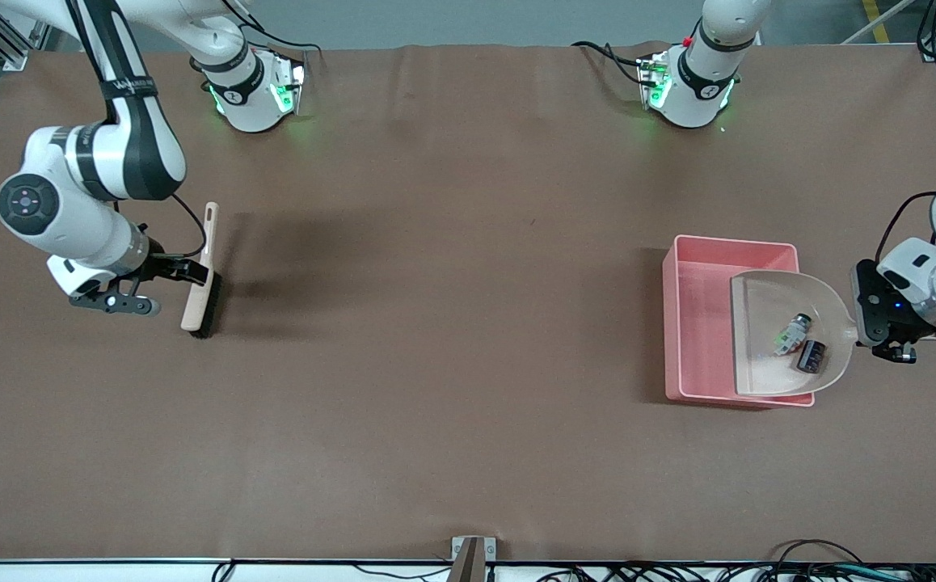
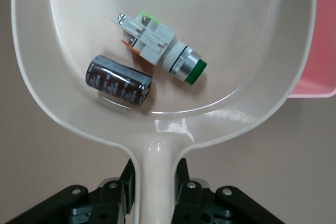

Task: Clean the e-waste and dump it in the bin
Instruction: 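Lower the brush onto the table with the right gripper and release it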

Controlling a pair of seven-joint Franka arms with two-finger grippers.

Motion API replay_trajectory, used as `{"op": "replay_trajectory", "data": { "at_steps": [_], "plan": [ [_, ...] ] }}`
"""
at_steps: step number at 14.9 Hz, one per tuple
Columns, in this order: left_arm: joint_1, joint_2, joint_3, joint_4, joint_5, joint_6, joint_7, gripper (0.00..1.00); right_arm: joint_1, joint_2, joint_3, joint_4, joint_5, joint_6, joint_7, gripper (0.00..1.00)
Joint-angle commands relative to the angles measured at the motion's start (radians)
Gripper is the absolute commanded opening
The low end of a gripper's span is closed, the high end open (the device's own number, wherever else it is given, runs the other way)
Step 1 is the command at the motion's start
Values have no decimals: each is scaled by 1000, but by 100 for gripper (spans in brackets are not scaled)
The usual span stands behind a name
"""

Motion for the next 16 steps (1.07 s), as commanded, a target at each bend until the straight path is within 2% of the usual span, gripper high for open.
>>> {"op": "replay_trajectory", "data": {
  "at_steps": [1, 5, 9, 11, 14, 16],
  "plan": [
    [-83, -120, 119, -89, -65, 64, 25, 0, -4, 26, -2, 139, 30, -91, -9, 100],
    [-202, -231, 266, -193, -93, 150, 25, 0, -8, 21, -5, 346, 29, -295, -8, 100],
    [-365, -278, 435, -226, -89, 162, 28, 0, -33, 20, -11, 504, 20, -399, -13, 100],
    [-426, -290, 485, -229, -77, 161, 29, 0, -60, 14, -11, 535, 30, -444, -44, 100],
    [-564, -295, 603, -226, -73, 159, 28, 0, -114, -6, -11, 535, 33, -455, -114, 100],
    [-597, -285, 621, -217, -53, 156, 15, 0, -120, -17, -11, 544, 41, -484, -124, 100]
  ]
}}
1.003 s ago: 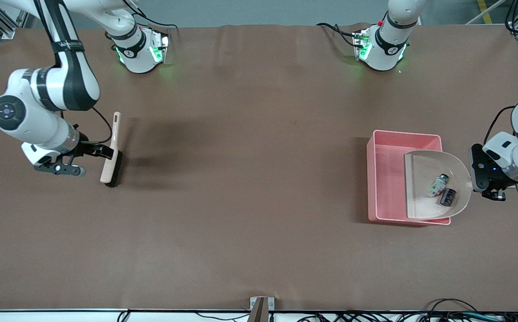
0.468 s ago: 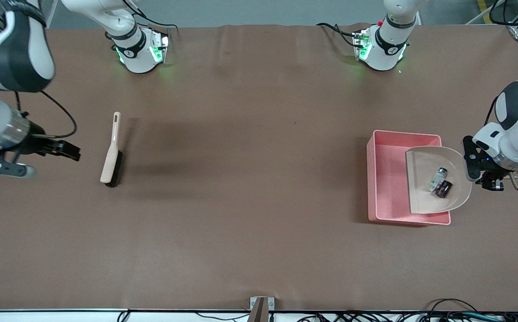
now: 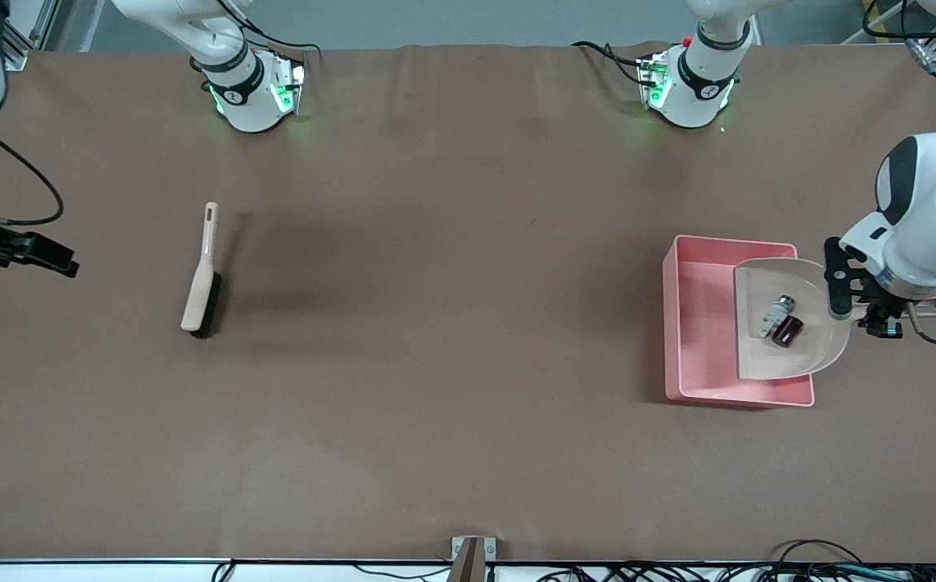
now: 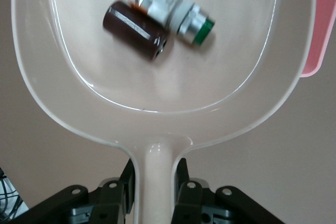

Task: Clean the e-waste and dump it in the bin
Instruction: 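Tilt the dustpan over the pink bin with the left gripper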

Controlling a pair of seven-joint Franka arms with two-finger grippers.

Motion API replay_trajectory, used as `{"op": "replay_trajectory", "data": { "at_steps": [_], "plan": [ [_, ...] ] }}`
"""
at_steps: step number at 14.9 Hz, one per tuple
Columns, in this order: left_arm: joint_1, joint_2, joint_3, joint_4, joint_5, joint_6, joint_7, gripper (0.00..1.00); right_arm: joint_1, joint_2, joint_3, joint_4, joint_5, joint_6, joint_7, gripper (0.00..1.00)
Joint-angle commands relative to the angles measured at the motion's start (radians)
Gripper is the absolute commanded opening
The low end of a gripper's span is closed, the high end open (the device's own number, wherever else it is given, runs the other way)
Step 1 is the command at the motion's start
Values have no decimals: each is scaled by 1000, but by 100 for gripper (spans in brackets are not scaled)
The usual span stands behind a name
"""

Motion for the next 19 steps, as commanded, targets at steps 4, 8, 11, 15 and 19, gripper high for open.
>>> {"op": "replay_trajectory", "data": {
  "at_steps": [4, 8, 11, 15, 19],
  "plan": [
    [-55, -36, 28, -4, 187, -18, -125, 0, -14, -38, 13, 43, 43, -92, -50, 100],
    [-68, -35, 26, 34, 243, -37, -130, 0, -13, -62, 11, 43, 43, -132, -60, 100],
    [-68, -42, 13, 88, 217, -41, -139, 0, -10, -61, 13, 32, 49, -142, -69, 100],
    [-69, -45, -33, 146, 16, -48, -139, 0, 15, -56, 16, 38, 47, -126, -70, 100],
    [-163, -29, -61, 165, -171, -71, -217, 0, 20, -56, 14, 31, 46, -132, -70, 100]
  ]
}}
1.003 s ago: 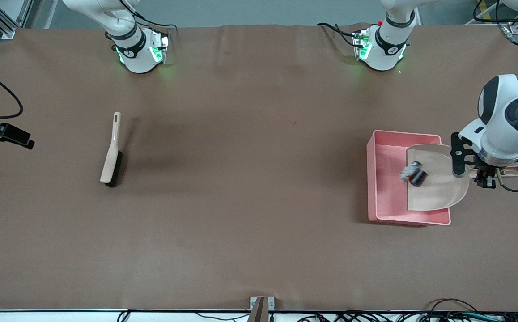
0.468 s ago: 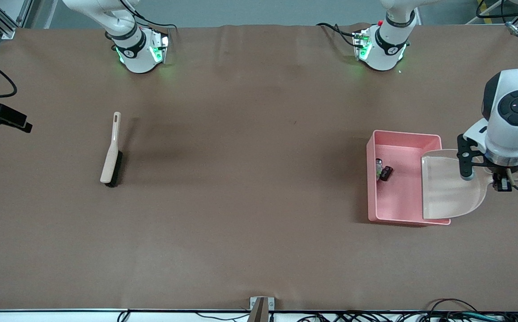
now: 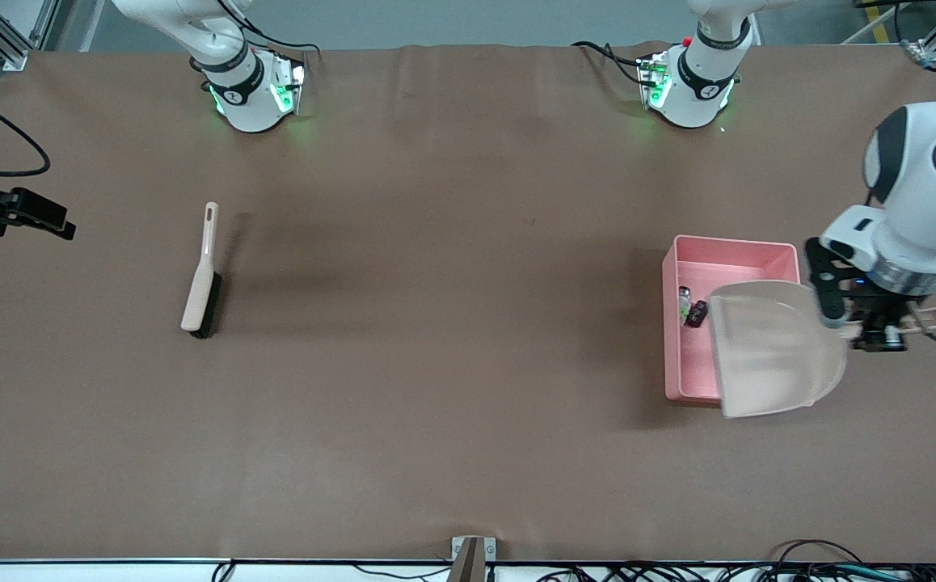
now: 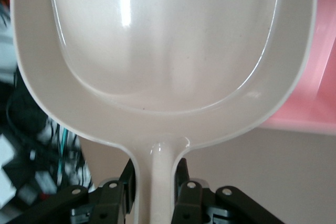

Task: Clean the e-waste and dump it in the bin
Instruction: 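Carry the empty dustpan back and set it on the table with the left gripper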

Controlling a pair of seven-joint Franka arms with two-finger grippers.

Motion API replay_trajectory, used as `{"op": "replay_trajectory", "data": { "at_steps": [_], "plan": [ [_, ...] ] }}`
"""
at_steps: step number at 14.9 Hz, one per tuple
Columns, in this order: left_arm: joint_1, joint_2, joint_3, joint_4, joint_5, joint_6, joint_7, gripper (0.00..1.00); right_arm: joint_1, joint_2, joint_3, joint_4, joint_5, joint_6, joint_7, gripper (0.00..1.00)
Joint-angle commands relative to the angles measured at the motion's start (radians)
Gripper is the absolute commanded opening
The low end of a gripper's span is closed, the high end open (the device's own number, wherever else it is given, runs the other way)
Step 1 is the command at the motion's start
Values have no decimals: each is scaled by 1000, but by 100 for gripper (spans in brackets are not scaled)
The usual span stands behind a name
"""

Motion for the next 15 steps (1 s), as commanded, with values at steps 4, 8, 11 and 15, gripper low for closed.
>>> {"op": "replay_trajectory", "data": {
  "at_steps": [4, 8, 11, 15],
  "plan": [
    [-86, 50, -108, 21, -138, -29, -185, 0, 4, -11, -2, -15, 8, 0, -12, 100],
    [-140, 111, -183, 9, -138, -28, -347, 0, 4, -11, -2, -15, 8, -10, -12, 100],
    [-204, 176, -188, 7, -129, 6, -409, 0, 4, -11, -2, -15, 8, -11, -12, 100],
    [-270, 263, -187, 7, -122, 84, -424, 0, 6, -11, -2, -14, 8, -4, -12, 100]
  ]
}}
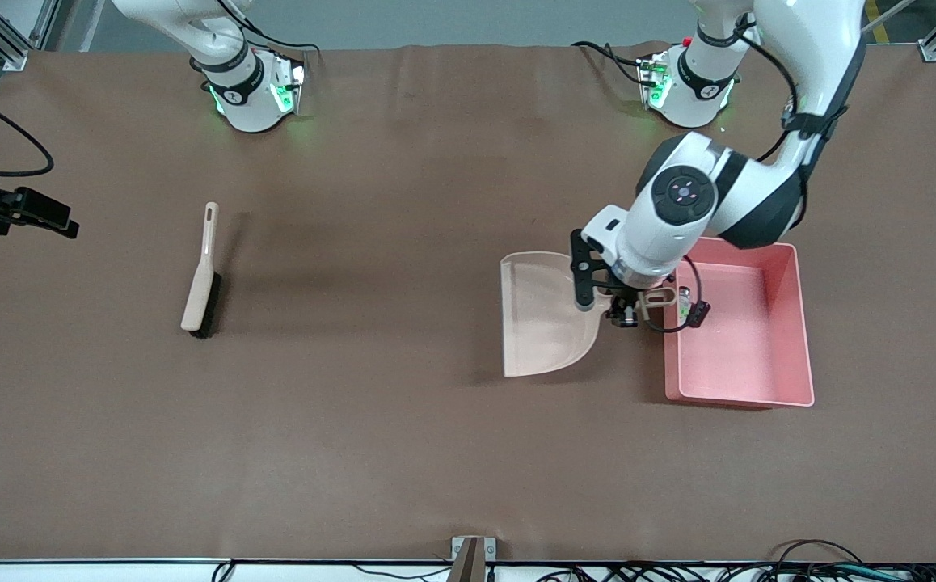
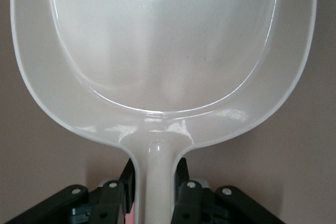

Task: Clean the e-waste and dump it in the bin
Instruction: 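Carry the empty dustpan back and set it on the table with the left gripper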

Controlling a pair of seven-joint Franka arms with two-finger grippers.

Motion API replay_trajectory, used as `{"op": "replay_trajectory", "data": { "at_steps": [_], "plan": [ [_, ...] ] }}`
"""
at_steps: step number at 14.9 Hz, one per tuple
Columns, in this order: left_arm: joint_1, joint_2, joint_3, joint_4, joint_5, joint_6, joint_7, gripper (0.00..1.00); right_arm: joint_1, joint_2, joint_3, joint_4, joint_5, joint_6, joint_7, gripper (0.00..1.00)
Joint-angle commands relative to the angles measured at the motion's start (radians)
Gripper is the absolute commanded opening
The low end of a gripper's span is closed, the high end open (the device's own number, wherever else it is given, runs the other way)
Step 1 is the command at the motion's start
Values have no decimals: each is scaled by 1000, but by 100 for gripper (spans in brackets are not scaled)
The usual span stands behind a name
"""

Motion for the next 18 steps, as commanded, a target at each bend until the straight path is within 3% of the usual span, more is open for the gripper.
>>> {"op": "replay_trajectory", "data": {
  "at_steps": [1, 4, 9, 16, 18],
  "plan": [
    [-41, 55, -1, 14, 9, 52, -4, 0, 2, -11, -2, -12, 8, 6, -11, 100],
    [-63, 116, -1, 12, 49, 113, -11, 0, 2, -11, -2, -12, 10, 9, -11, 100],
    [-98, 173, -3, 9, 216, 143, -226, 0, 5, -9, -2, -10, 8, 16, -11, 100],
    [-134, 216, -1, 12, 225, 164, -241, 1, 8, -8, -2, -9, 8, 19, -11, 100],
    [-138, 218, -1, 14, 236, 169, -243, 5, 8, -8, -2, -7, 8, 19, -11, 100]
  ]
}}
